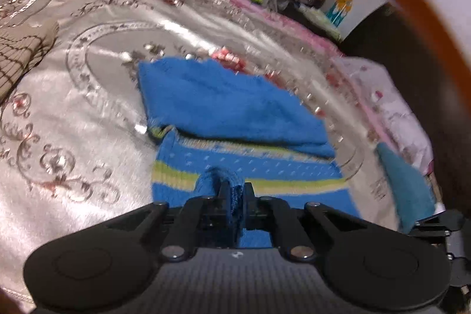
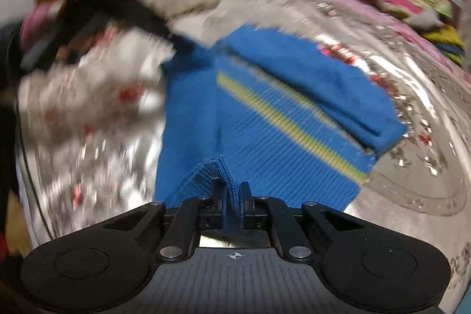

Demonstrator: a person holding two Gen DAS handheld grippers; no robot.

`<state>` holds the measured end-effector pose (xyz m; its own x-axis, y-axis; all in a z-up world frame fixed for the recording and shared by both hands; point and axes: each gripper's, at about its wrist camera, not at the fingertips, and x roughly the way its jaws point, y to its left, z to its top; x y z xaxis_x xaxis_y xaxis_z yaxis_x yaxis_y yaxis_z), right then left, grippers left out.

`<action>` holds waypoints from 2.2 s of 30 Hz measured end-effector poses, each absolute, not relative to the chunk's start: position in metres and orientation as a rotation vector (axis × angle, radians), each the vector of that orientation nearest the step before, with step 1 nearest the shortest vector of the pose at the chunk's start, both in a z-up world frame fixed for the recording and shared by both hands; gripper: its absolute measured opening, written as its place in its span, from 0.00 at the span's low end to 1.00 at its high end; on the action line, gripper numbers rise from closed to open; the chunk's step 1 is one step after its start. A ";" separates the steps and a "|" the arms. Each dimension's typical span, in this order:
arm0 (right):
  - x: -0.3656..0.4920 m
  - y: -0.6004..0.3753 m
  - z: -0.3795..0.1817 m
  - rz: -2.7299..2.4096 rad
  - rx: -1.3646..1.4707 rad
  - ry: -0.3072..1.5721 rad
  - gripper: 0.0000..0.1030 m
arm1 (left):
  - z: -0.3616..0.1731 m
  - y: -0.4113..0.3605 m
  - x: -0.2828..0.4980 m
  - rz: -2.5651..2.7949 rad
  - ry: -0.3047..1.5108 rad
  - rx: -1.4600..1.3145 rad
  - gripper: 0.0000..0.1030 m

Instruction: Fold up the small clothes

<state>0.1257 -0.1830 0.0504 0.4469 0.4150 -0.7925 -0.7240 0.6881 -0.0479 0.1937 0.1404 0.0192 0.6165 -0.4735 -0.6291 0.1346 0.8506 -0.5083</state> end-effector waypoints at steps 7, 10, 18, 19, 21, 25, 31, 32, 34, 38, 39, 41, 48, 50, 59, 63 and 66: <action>0.171 -0.210 0.089 0.620 -0.169 0.736 0.04 | 0.042 0.164 0.212 -0.365 0.736 -0.575 0.13; 0.202 -0.229 0.101 0.535 -0.074 0.680 0.04 | 0.052 0.177 0.229 -0.350 0.680 -0.616 0.13; 0.304 -0.272 0.076 0.289 0.144 0.701 0.04 | 0.041 0.190 0.292 -0.255 0.652 -0.655 0.13; 0.313 -0.273 0.069 0.267 0.149 0.709 0.04 | 0.035 0.188 0.301 -0.240 0.661 -0.648 0.13; 0.324 -0.273 0.055 0.227 0.153 0.725 0.04 | 0.026 0.184 0.314 -0.219 0.680 -0.632 0.13; 0.341 -0.273 0.037 0.205 0.184 0.743 0.04 | 0.008 0.186 0.328 -0.173 0.700 -0.637 0.13; 0.355 -0.271 0.036 0.180 0.204 0.712 0.03 | 0.001 0.199 0.331 -0.139 0.683 -0.675 0.13; 0.356 -0.271 0.036 0.175 0.208 0.713 0.04 | 0.001 0.199 0.332 -0.144 0.683 -0.677 0.13; 0.357 -0.270 0.034 0.181 0.213 0.729 0.13 | 0.001 0.196 0.333 -0.145 0.687 -0.665 0.13; 0.348 -0.266 0.030 0.213 0.212 0.750 0.16 | 0.002 0.200 0.330 -0.123 0.687 -0.684 0.18; 0.348 -0.266 0.028 0.217 0.214 0.761 0.22 | 0.002 0.204 0.328 -0.121 0.686 -0.703 0.27; 0.346 -0.267 0.025 0.205 0.207 0.772 0.30 | 0.002 0.211 0.322 -0.109 0.675 -0.738 0.39; 0.353 -0.260 0.004 0.205 0.225 0.832 0.37 | 0.000 0.198 0.307 -0.148 0.725 -0.657 0.45; 0.355 -0.254 -0.004 0.209 0.225 0.852 0.37 | -0.004 0.188 0.308 -0.157 0.755 -0.600 0.46; 0.350 -0.240 -0.002 0.227 0.147 0.829 0.17 | -0.009 0.159 0.313 -0.144 0.771 -0.443 0.46; 0.351 -0.241 0.001 0.227 0.164 0.821 0.15 | -0.014 0.153 0.324 -0.081 0.837 -0.358 0.45; 0.349 -0.242 0.004 0.233 0.167 0.813 0.11 | -0.014 0.150 0.323 -0.081 0.832 -0.318 0.21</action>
